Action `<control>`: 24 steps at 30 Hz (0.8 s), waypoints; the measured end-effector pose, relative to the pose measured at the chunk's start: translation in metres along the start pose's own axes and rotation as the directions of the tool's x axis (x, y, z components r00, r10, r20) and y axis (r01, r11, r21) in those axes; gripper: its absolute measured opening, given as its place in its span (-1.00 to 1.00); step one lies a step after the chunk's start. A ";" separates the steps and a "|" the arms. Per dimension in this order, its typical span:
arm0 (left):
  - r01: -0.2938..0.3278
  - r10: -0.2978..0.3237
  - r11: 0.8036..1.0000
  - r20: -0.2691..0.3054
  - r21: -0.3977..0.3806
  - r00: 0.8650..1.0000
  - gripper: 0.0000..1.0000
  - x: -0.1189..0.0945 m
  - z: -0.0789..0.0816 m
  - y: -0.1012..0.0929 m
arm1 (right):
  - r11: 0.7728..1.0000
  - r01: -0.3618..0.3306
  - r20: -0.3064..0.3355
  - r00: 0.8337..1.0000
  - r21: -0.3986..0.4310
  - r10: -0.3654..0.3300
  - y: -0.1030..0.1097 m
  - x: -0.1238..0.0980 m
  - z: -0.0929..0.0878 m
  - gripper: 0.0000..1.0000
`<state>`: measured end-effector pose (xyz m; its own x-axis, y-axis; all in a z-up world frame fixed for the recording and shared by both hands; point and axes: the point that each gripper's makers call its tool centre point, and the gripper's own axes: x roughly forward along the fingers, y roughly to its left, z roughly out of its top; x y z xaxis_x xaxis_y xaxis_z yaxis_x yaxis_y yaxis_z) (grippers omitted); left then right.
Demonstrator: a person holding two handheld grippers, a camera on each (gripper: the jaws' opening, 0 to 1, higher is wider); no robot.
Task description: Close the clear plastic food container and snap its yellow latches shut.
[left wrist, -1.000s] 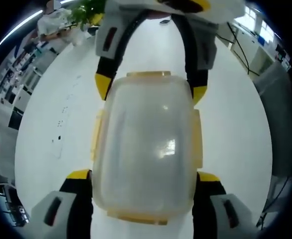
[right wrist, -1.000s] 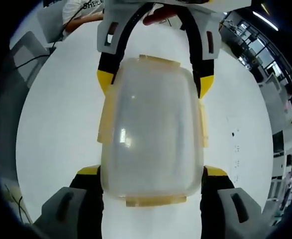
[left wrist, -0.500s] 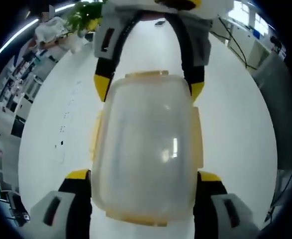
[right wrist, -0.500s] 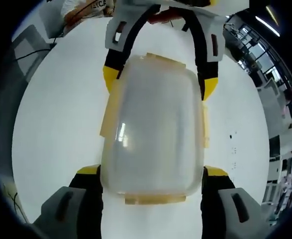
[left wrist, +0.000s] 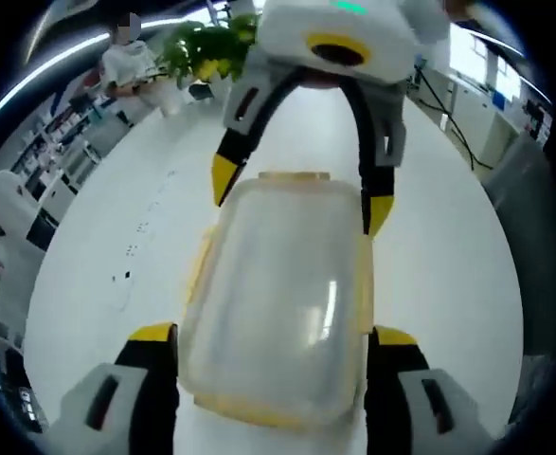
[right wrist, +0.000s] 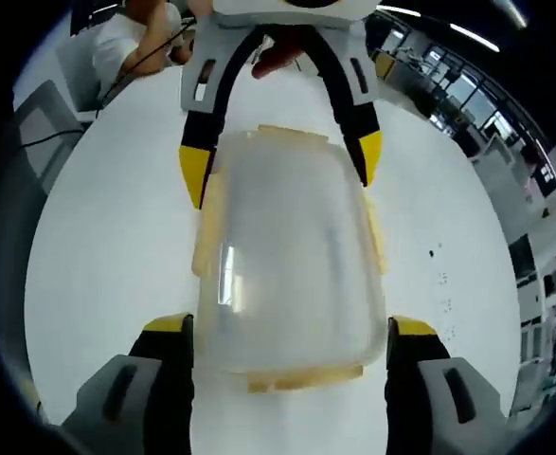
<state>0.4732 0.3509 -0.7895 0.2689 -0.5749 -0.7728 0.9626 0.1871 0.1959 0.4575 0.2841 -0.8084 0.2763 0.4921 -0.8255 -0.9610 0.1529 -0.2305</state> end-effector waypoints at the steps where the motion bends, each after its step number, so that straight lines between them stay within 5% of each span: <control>1: -0.010 0.011 1.000 0.040 -0.008 0.999 0.60 -0.001 0.002 -0.002 | 1.000 0.011 0.018 1.000 0.021 -0.011 0.000 0.000 0.001 0.66; 6: -0.093 0.105 0.990 0.119 -0.103 0.987 0.60 -0.006 0.000 0.004 | 0.986 0.072 0.100 0.991 0.150 -0.088 -0.004 -0.003 0.006 0.66; 11: -0.159 0.208 0.959 0.203 -0.233 0.957 0.62 -0.015 -0.006 0.005 | 0.970 0.102 0.149 0.979 0.221 -0.137 0.001 -0.002 0.002 0.80; 14: -0.160 0.235 0.934 0.211 -0.320 0.949 0.68 -0.015 -0.015 0.003 | 0.941 0.089 0.183 0.971 0.328 -0.156 0.004 -0.002 0.002 0.97; 15: -0.170 0.255 0.917 0.202 -0.360 0.946 0.69 -0.015 -0.021 0.003 | 0.915 0.078 0.216 0.961 0.395 -0.175 0.005 -0.005 0.006 0.99; 20: -0.107 0.255 0.872 0.258 -0.477 0.932 0.95 -0.012 -0.023 -0.010 | 0.879 0.072 0.248 0.945 0.472 -0.211 0.008 -0.007 0.006 0.99; 24: -0.098 0.253 0.872 0.272 -0.479 0.928 0.97 -0.009 -0.027 -0.015 | 0.848 0.059 0.262 0.938 0.527 -0.228 0.017 -0.005 0.004 0.99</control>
<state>0.4560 0.3745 -0.8019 0.5024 -0.7029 -0.5035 0.7982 0.6009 -0.0426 0.4401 0.2878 -0.8056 0.4815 0.6514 -0.5864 -0.7920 0.6099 0.0272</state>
